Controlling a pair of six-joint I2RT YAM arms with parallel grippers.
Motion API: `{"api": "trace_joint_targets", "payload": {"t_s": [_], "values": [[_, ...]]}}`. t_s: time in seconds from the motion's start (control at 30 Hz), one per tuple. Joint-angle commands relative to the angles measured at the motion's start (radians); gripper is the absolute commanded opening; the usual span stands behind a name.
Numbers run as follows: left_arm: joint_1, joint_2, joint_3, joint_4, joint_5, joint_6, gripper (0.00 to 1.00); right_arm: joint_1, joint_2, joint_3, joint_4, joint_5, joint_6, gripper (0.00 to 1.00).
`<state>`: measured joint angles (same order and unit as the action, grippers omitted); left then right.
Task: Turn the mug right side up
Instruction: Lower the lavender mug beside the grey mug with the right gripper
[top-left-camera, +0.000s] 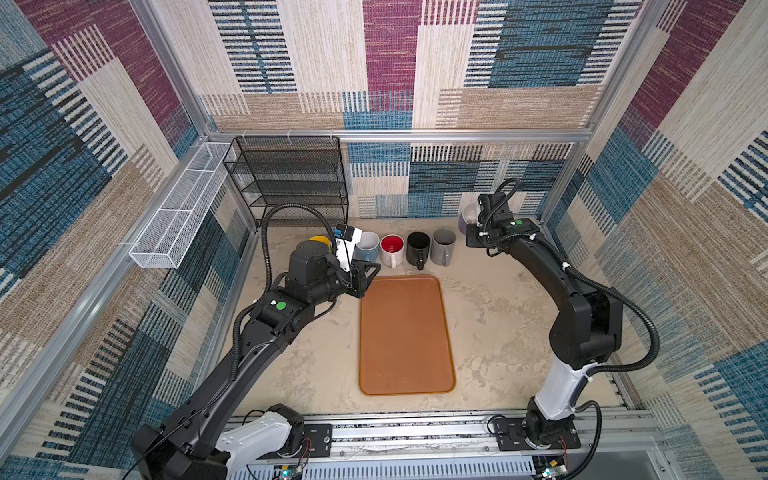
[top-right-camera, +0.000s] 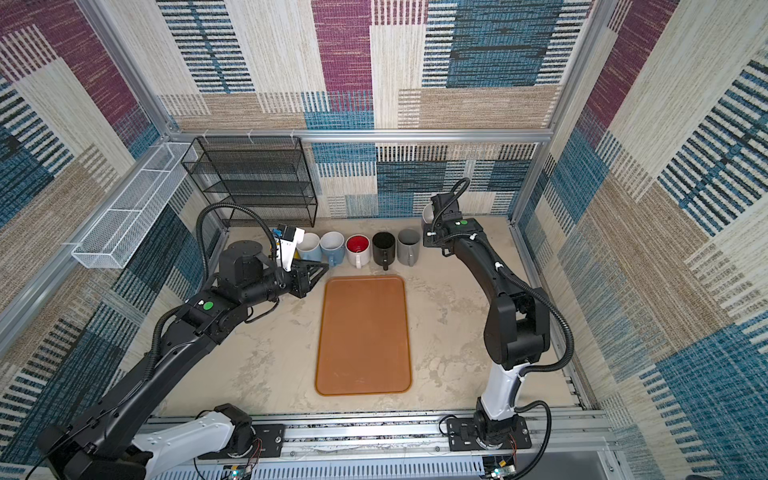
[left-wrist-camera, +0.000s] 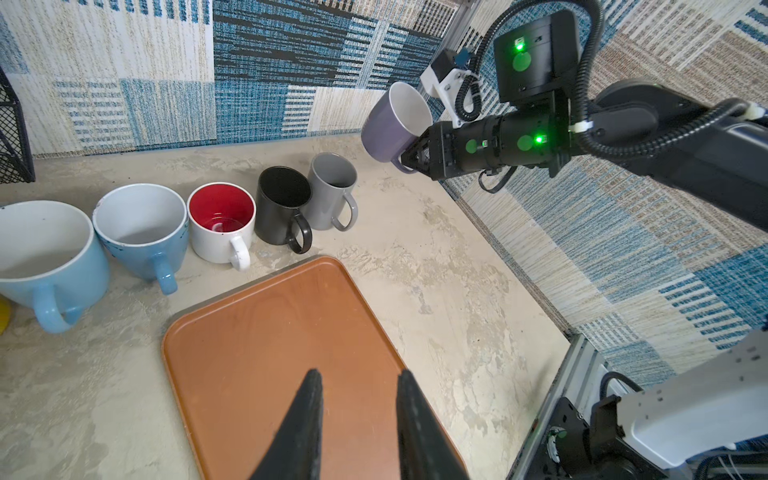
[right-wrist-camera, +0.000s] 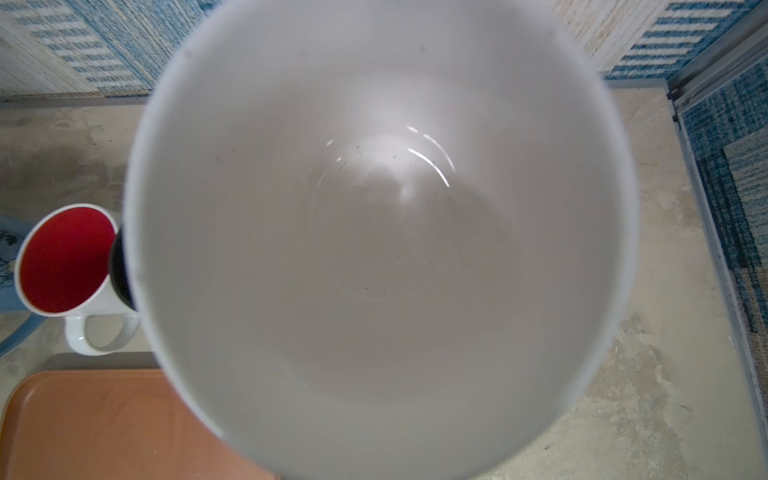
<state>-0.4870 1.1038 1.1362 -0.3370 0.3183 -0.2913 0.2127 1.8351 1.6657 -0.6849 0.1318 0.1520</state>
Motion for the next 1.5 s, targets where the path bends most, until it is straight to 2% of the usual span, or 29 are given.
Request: {"api": "trace_joint_targets", "payload": {"t_s": [0.0,0.8,1.4,1.47], "values": [[-0.001,-0.008,0.007,-0.016,-0.013,0.024,0.28,-0.013,0.019,0.015,0.026,0.022,-0.019,0.00],[-0.001,-0.016,0.007,-0.039,-0.035,0.030,0.27,-0.045,0.178,-0.061,0.120,-0.071,-0.043,0.00],[-0.001,-0.016,0.008,-0.045,-0.037,0.028,0.29,-0.049,0.230,-0.060,0.123,-0.073,-0.054,0.00],[-0.001,-0.017,0.010,-0.046,-0.038,0.028,0.29,-0.049,0.230,-0.060,0.123,-0.066,-0.052,0.04]]}}
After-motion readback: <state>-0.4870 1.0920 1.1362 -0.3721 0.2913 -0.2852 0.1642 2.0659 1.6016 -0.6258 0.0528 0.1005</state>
